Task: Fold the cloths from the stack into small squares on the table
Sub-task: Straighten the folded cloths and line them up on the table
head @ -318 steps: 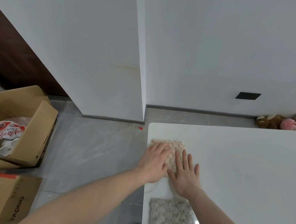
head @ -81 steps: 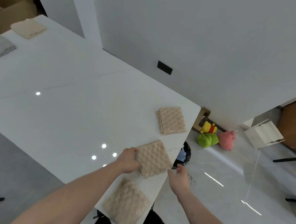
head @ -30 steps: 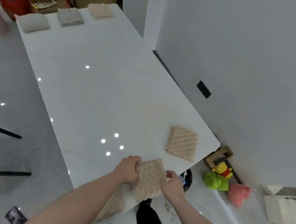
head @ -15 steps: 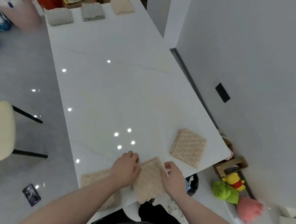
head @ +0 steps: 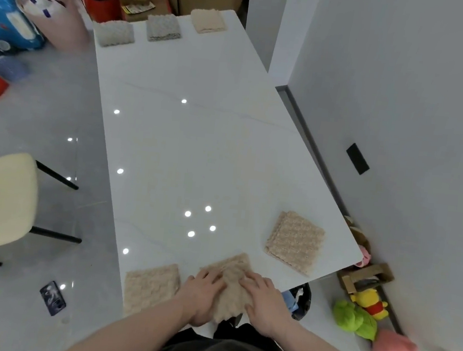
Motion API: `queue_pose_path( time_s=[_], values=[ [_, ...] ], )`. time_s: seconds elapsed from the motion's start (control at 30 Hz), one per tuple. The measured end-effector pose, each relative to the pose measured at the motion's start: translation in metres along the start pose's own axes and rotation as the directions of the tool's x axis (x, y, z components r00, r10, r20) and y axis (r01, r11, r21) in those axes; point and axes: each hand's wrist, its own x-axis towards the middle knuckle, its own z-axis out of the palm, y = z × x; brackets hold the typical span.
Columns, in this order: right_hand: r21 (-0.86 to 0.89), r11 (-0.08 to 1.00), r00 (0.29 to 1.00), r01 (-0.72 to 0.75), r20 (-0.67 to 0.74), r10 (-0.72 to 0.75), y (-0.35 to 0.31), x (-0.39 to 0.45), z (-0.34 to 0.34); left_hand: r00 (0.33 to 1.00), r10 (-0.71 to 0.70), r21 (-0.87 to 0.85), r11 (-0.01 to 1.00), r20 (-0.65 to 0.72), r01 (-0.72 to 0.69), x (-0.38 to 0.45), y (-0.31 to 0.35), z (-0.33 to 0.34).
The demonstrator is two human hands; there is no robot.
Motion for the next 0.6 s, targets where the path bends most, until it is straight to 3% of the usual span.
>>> queue_pose_path(
  time_s=[0.1, 0.2, 0.27, 0.33, 0.4, 0.47, 0.6],
  values=[
    [0.085, 0.994, 0.997, -0.063, 0.049, 0.059, -0.006, 0.01, -0.021, 0.998, -0.034, 0.035, 0.999, 0.056, 0.032, 0.014, 0.007, -0.024],
    [0.363, 0.927, 0.975, -0.093, -0.153, 0.158, -0.003, 0.015, -0.05, 0.997, -0.06, -0.049, 0.997, -0.039, 0.058, 0.026, 0.015, -0.045],
    [0.462, 0.883, 0.89, -0.078, -0.367, 0.27, 0.013, 0.011, -0.069, 0.989, -0.078, -0.174, 0.983, -0.126, 0.055, 0.028, 0.019, -0.054],
    [0.513, 0.846, 0.783, -0.142, -0.465, 0.413, 0.037, 0.008, -0.084, 0.977, -0.098, -0.263, 0.964, -0.19, 0.046, 0.03, 0.021, -0.059],
    [0.575, 0.769, 0.691, -0.28, -0.435, 0.577, 0.064, 0.007, -0.095, 0.967, -0.111, -0.315, 0.948, -0.228, 0.035, 0.032, 0.024, -0.062],
    [0.651, 0.638, 0.624, -0.412, -0.309, 0.718, 0.086, 0.01, -0.099, 0.965, -0.12, -0.351, 0.936, -0.232, 0.032, 0.032, 0.028, -0.064],
    [0.704, 0.479, 0.65, -0.525, -0.032, 0.759, 0.105, 0.015, -0.096, 0.971, -0.124, -0.385, 0.922, -0.205, 0.036, 0.034, 0.042, -0.068]
  ],
)
